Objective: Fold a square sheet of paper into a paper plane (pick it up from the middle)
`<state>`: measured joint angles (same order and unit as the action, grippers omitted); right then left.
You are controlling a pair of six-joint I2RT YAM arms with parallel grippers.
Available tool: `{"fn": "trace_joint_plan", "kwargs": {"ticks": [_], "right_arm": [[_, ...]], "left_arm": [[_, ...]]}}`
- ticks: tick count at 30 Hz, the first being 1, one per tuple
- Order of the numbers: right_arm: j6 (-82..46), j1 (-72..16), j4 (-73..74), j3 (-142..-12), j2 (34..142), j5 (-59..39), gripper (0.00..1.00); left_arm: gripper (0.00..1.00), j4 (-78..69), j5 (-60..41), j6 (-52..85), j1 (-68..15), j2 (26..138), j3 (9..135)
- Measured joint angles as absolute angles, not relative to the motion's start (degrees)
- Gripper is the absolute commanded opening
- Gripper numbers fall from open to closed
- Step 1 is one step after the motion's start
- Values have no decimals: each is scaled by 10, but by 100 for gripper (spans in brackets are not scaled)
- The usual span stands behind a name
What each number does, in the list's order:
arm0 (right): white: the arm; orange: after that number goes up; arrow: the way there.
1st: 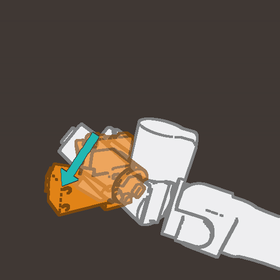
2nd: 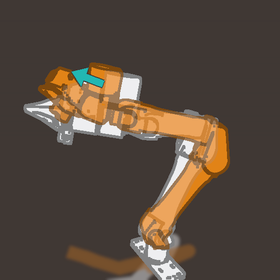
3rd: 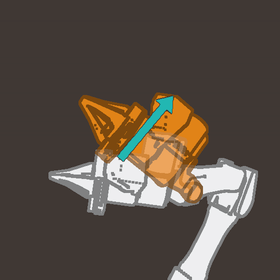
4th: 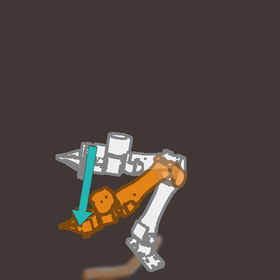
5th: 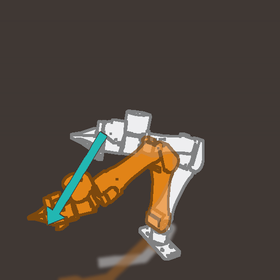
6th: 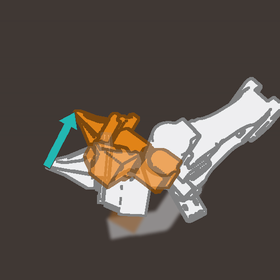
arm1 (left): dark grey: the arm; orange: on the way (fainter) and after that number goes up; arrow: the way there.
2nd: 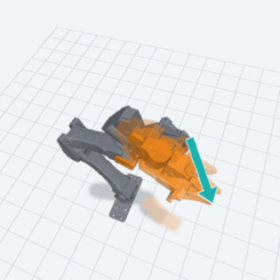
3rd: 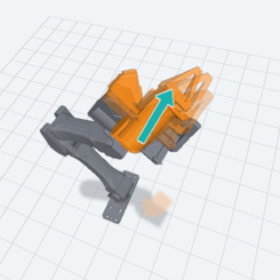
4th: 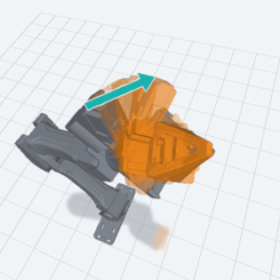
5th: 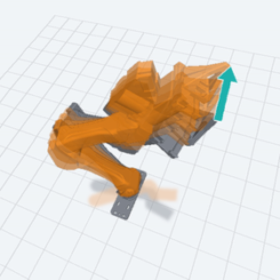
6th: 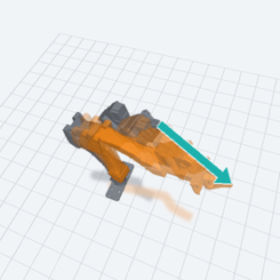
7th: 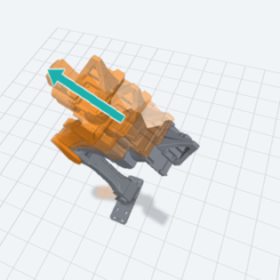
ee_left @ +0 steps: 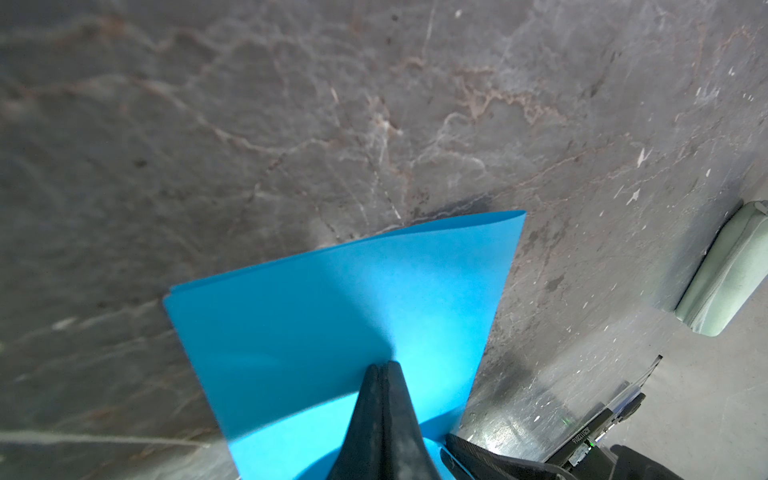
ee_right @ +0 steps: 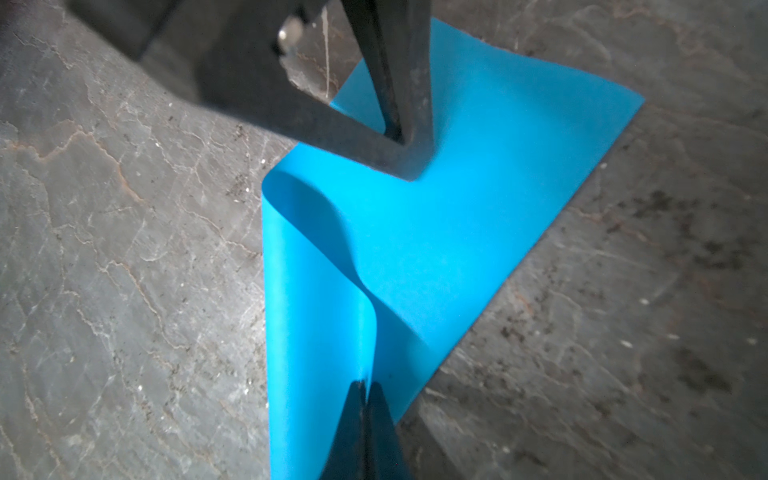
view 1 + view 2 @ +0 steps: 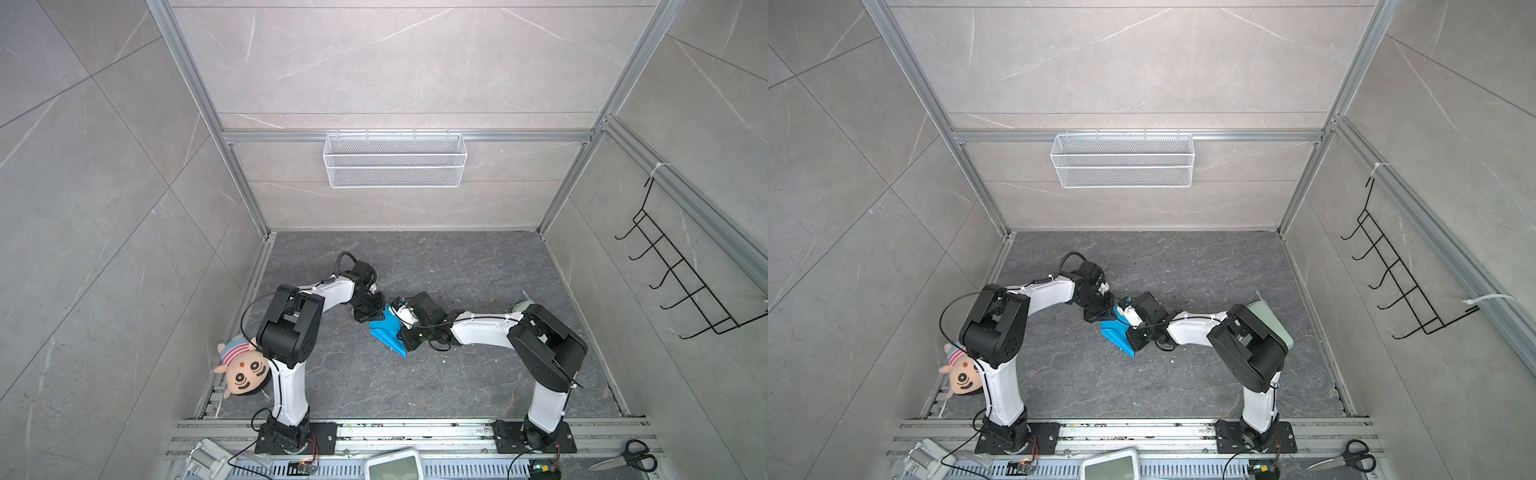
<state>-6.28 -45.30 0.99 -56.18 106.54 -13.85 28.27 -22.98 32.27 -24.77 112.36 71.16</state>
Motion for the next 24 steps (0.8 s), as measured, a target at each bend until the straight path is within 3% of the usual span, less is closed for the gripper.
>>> {"fn": "trace_joint_plan", "kwargs": {"ticks": [24], "right_arm": [[-63, -453, 8, -565, 1070, -136, 0]], "left_arm": [[0, 283, -230, 323, -248, 1125, 712]]}}
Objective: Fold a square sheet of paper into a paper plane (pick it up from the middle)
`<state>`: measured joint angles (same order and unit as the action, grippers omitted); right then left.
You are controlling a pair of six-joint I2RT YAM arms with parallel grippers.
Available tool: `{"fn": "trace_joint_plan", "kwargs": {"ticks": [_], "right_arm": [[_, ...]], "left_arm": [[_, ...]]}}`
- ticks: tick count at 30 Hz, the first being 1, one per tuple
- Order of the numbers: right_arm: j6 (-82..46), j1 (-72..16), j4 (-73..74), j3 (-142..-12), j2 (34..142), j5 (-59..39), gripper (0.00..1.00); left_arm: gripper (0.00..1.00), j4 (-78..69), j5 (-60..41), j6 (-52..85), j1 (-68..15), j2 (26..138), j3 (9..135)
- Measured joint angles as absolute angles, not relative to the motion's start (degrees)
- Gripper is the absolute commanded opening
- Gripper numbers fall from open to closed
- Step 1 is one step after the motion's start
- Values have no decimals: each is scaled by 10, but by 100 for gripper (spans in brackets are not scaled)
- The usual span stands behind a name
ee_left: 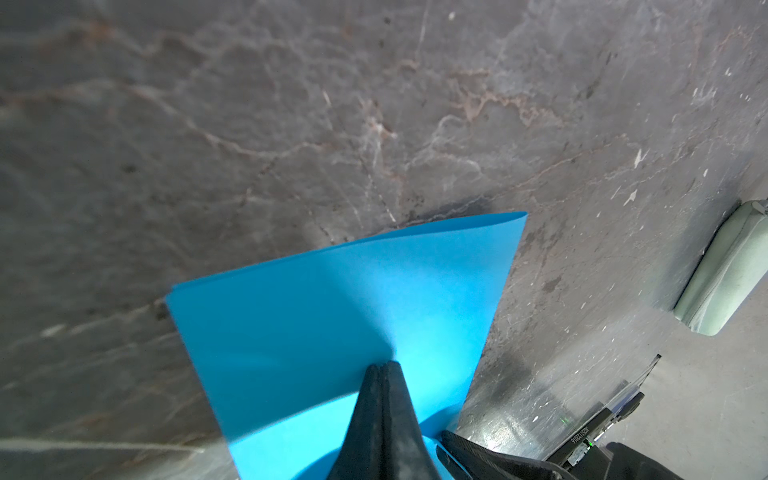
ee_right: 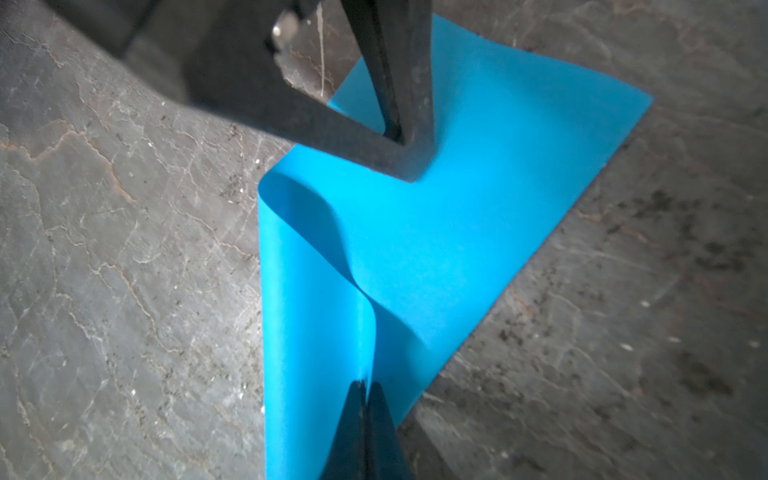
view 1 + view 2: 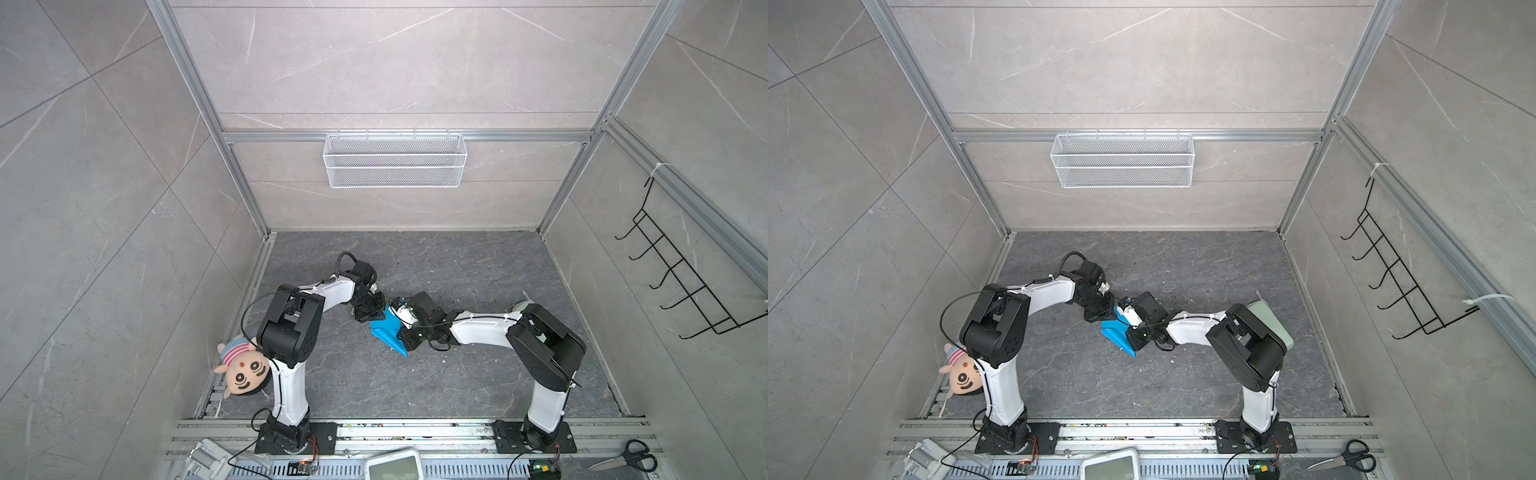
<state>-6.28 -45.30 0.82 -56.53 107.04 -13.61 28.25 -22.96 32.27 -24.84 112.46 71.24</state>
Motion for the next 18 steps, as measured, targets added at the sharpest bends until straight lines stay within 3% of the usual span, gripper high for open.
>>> {"fn": "trace_joint_plan", "kwargs": {"ticks": [18], "right_arm": [[-65, -453, 8, -565, 1069, -126, 0]], "left_arm": [[0, 284, -224, 323, -250, 1125, 713]]}}
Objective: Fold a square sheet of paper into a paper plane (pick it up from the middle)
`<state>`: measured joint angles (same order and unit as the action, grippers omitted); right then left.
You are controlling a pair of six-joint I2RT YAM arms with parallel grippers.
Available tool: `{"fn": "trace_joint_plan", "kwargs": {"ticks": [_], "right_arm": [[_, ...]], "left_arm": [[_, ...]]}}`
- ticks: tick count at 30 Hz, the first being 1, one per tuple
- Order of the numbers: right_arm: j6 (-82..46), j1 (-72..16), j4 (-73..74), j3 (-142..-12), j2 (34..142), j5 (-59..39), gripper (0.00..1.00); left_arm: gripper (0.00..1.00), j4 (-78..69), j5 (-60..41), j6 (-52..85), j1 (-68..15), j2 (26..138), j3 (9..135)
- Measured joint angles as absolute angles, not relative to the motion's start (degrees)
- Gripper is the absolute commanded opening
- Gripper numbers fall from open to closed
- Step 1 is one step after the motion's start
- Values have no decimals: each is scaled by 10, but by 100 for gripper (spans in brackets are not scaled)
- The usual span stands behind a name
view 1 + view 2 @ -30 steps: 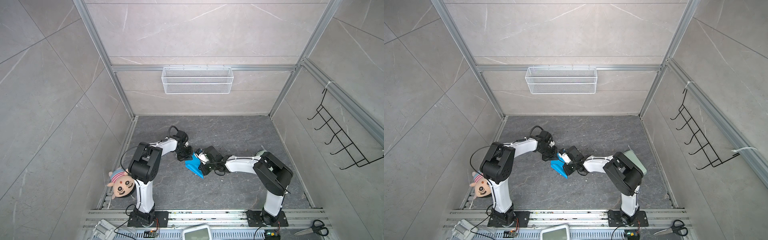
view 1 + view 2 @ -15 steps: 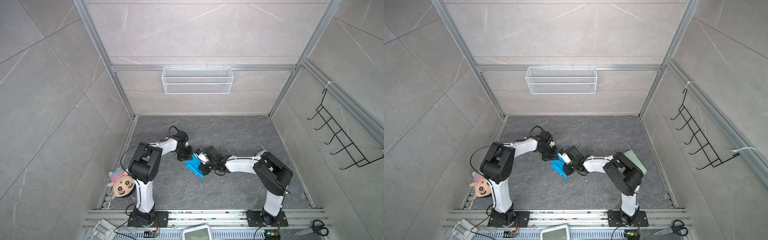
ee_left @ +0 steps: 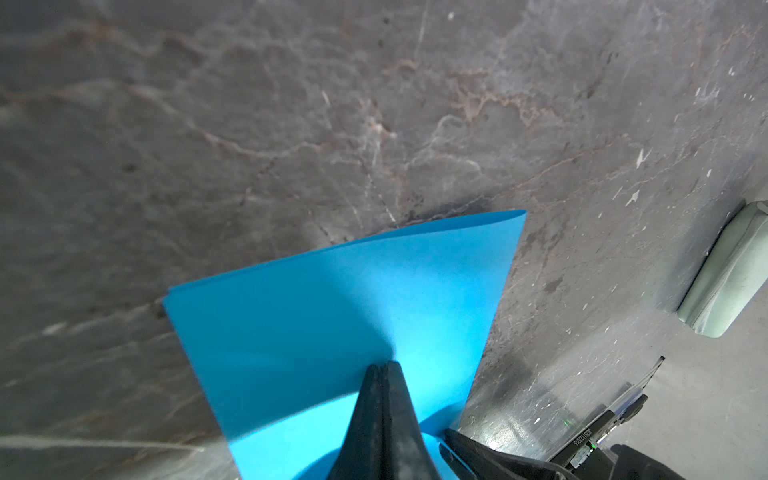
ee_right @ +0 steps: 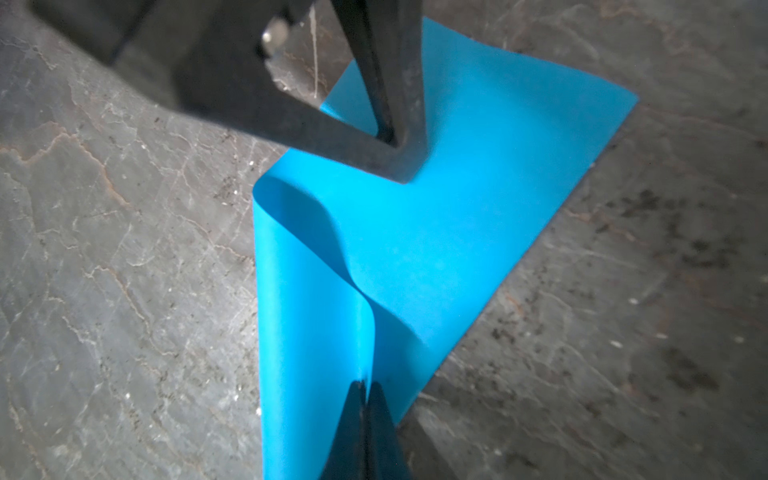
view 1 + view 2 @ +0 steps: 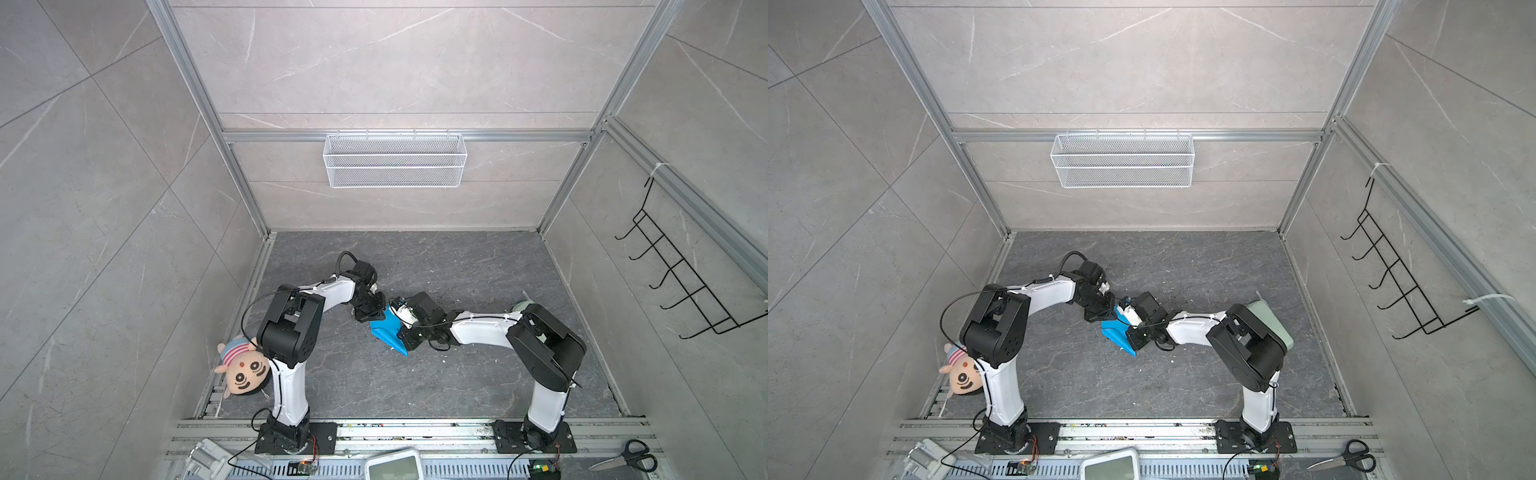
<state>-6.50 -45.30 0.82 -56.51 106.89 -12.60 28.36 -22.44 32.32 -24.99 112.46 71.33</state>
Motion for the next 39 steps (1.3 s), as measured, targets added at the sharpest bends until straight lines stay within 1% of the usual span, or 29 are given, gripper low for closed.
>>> {"fn": "trace_joint_plan", "kwargs": {"ticks": [35, 39], "right_arm": [[-65, -452, 0, -563, 1065, -133, 0], [-65, -452, -2, -566, 1067, -133, 0]], "left_arm": [[0, 284, -224, 323, -250, 1125, 714], [3, 284, -224, 324, -250, 1124, 714]]}}
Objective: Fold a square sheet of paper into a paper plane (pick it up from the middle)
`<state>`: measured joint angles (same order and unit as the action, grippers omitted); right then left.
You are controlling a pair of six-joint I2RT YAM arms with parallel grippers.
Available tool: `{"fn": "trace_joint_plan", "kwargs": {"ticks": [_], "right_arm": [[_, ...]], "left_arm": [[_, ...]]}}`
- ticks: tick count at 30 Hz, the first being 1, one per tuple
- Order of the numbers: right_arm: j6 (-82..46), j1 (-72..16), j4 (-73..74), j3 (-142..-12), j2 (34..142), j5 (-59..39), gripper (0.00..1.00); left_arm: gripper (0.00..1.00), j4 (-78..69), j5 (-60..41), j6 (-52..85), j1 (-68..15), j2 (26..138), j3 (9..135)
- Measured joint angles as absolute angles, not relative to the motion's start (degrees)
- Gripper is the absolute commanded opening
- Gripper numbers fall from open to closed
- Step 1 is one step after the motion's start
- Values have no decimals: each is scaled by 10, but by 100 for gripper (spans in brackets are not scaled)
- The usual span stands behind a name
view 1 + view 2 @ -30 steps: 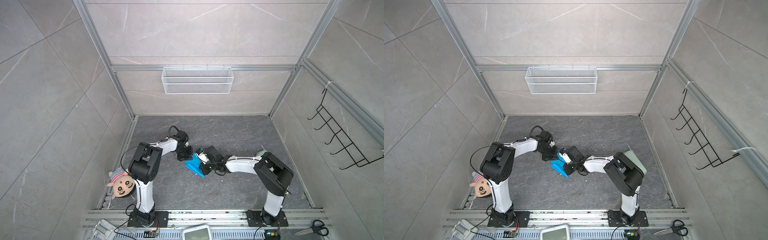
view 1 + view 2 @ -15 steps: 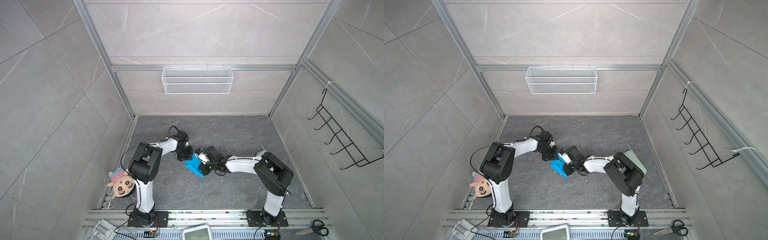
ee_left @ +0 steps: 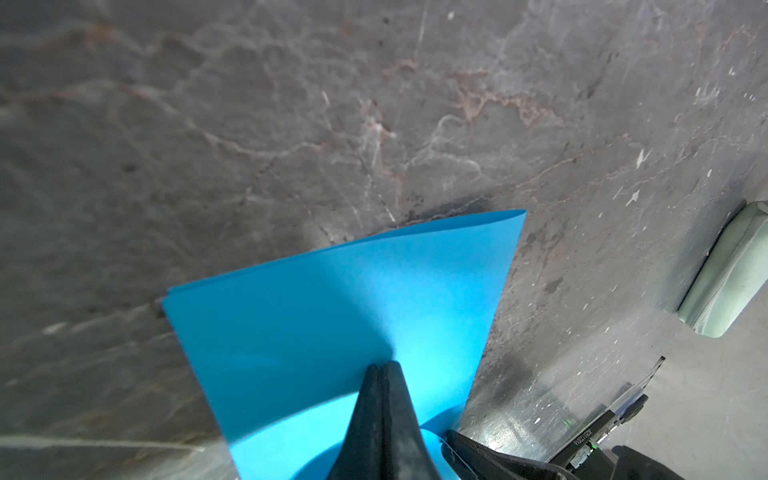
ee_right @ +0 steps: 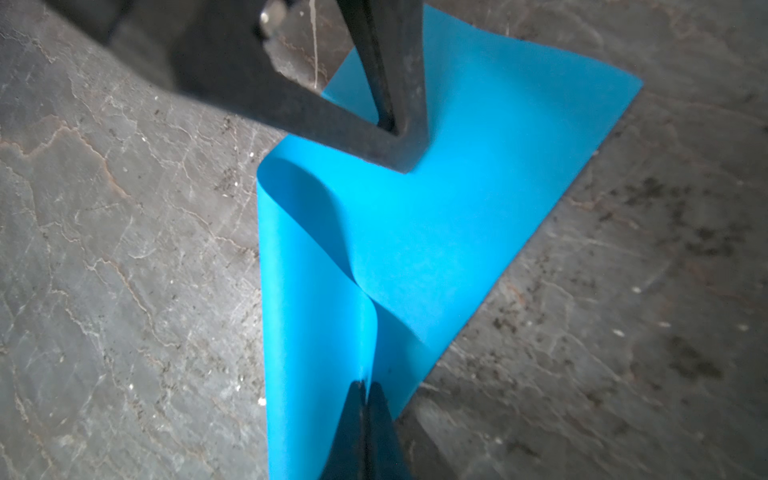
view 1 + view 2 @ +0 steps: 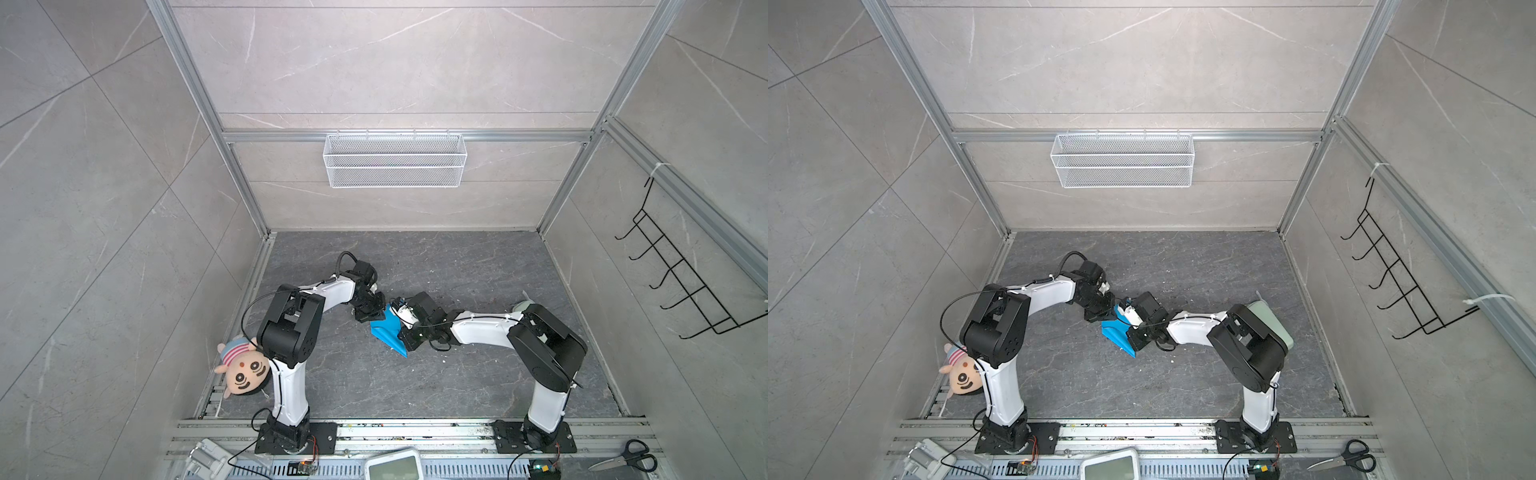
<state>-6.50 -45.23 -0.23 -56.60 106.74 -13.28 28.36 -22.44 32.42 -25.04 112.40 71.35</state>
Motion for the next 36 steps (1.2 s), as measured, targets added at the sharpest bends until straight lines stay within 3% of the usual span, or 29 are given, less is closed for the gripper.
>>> {"fn": "trace_joint_plan", "kwargs": {"ticks": [12, 22, 36], "right_arm": [[-67, -451, -3, -571, 1072, -135, 0], [-67, -450, -14, -585, 1080, -141, 0], [-69, -442, -40, -615, 1098, -164, 0]], "left_arm": [[23, 229, -227, 404, -217, 1022, 616], [22, 84, -247, 483, -235, 884, 469], [11, -48, -251, 542, -298, 914, 406]]}}
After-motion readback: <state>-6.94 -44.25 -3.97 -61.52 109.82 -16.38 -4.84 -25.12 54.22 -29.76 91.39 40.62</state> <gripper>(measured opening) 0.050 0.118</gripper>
